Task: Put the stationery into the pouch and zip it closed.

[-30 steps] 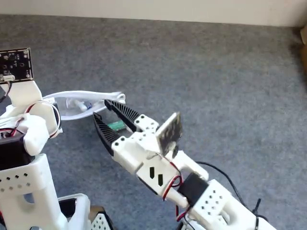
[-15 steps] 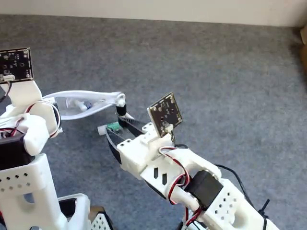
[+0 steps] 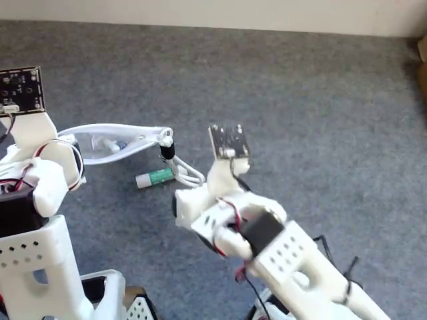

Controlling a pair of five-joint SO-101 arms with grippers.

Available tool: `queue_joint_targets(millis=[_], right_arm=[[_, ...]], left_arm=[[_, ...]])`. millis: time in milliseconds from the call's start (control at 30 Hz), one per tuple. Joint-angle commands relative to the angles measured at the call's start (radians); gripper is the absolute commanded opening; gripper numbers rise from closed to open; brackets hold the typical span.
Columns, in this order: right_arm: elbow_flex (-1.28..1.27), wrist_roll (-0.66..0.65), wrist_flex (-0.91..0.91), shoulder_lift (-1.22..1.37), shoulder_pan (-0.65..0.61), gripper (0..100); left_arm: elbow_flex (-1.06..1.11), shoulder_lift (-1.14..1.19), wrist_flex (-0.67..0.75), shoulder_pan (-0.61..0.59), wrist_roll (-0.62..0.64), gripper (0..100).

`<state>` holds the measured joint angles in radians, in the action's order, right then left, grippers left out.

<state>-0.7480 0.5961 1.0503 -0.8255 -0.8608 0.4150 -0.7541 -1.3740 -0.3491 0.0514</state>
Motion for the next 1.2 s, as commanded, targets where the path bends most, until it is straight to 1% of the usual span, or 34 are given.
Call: queue_joint_targets(millis=[0, 200, 467, 567, 700, 867, 1167], right_arm=[[0.156, 0.087, 0.077, 0.176, 0.056, 13.3], [0.206, 0.184, 0.105, 0.314, 0.070, 13.4], [0.234, 0.192, 0.101, 0.438, 0.162, 13.4], [0.236, 0.192, 0.101, 0.489, 0.166, 13.4], [0.288, 0.255, 0.107, 0.561, 0.177, 13.4], [0.337, 0.259, 0.107, 0.654, 0.217, 13.4], [0.346, 0.259, 0.110, 0.751, 0.220, 13.4]], left_arm=[[0.024, 0.004, 0.006, 0.012, 0.012, 1], [0.024, 0.004, 0.005, 0.012, 0.012, 1], [0.024, 0.004, 0.005, 0.012, 0.012, 1], [0.024, 0.004, 0.005, 0.012, 0.012, 1], [0.024, 0.004, 0.008, 0.012, 0.012, 1], [0.024, 0.004, 0.008, 0.012, 0.012, 1], [0.024, 0.004, 0.008, 0.012, 0.012, 1]])
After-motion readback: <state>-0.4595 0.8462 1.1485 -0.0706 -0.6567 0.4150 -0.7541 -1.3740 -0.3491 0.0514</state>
